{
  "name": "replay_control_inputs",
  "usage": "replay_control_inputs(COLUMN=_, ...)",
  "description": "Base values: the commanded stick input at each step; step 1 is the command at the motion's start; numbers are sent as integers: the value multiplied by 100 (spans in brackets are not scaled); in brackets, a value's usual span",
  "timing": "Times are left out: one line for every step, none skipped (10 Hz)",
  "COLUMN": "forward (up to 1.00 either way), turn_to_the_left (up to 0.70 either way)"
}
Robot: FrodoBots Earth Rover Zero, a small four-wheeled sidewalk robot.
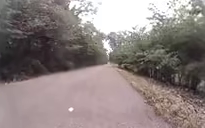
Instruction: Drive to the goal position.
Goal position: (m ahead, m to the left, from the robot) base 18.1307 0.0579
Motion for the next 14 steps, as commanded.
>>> replay_control_inputs(forward=70, turn_to_the_left=0)
replay_control_inputs(forward=70, turn_to_the_left=0)
replay_control_inputs(forward=70, turn_to_the_left=0)
replay_control_inputs(forward=70, turn_to_the_left=0)
replay_control_inputs(forward=70, turn_to_the_left=0)
replay_control_inputs(forward=70, turn_to_the_left=0)
replay_control_inputs(forward=70, turn_to_the_left=0)
replay_control_inputs(forward=70, turn_to_the_left=0)
replay_control_inputs(forward=70, turn_to_the_left=-9)
replay_control_inputs(forward=70, turn_to_the_left=-21)
replay_control_inputs(forward=70, turn_to_the_left=-34)
replay_control_inputs(forward=70, turn_to_the_left=-35)
replay_control_inputs(forward=70, turn_to_the_left=-35)
replay_control_inputs(forward=70, turn_to_the_left=-23)
